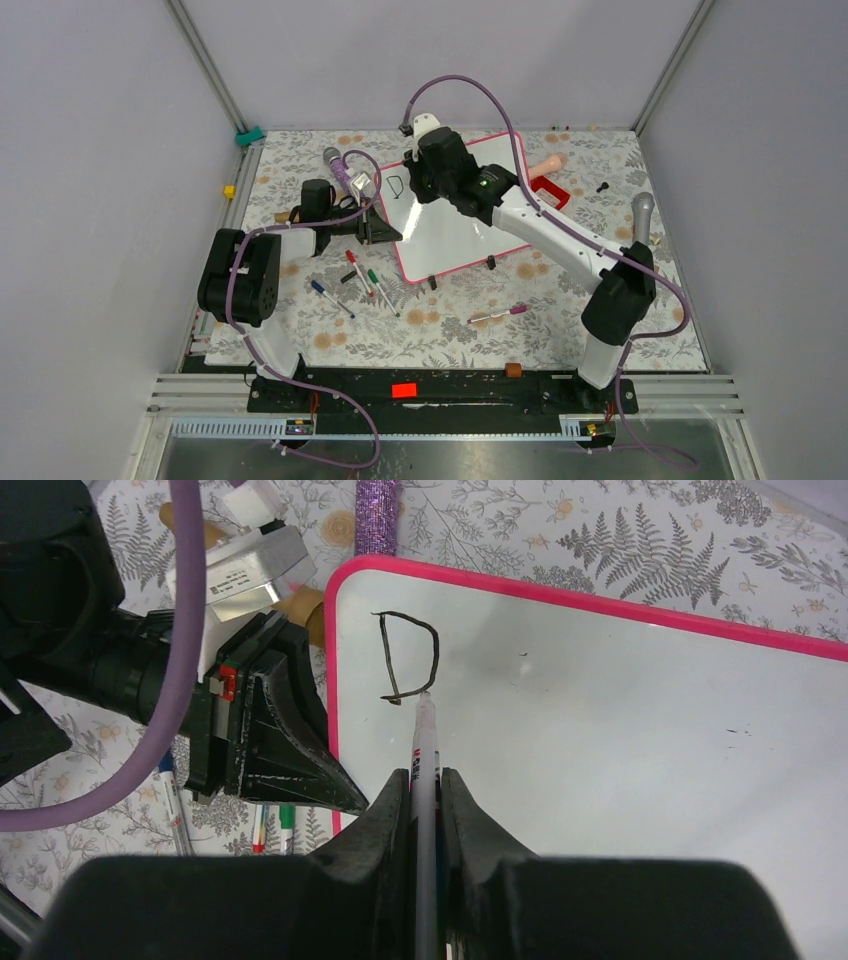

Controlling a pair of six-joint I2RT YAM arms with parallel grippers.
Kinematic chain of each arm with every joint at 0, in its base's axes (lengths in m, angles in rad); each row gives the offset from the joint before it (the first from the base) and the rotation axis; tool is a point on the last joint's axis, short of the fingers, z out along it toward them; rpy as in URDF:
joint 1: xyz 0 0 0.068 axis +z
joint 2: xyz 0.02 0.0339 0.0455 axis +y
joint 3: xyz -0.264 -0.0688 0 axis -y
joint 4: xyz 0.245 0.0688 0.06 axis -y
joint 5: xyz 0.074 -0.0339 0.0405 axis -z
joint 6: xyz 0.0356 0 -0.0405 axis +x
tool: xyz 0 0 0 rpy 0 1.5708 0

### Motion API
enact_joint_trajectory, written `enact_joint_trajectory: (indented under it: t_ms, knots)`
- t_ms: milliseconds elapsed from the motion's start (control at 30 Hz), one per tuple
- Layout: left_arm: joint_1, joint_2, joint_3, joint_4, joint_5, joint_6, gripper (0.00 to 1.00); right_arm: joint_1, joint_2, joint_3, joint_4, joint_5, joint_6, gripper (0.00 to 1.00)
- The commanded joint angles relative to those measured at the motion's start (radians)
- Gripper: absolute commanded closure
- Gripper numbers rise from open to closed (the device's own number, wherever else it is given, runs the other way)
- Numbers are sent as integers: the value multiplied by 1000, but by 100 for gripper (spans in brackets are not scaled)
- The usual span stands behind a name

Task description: Write a sentence on the whiteboard

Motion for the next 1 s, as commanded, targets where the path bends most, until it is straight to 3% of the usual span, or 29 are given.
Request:
enact_joint_trajectory:
  t_ms: [0,700,967]
  knots:
    - [3,44,13,-20,-114,31,100,1,26,68,-27,28,-7,100]
    - [2,48,18,-25,-112,31,100,1,133,151,-33,119,-31,100]
    - [2,50,19,-28,-114,31,100,1,131,134,-55,88,-21,100]
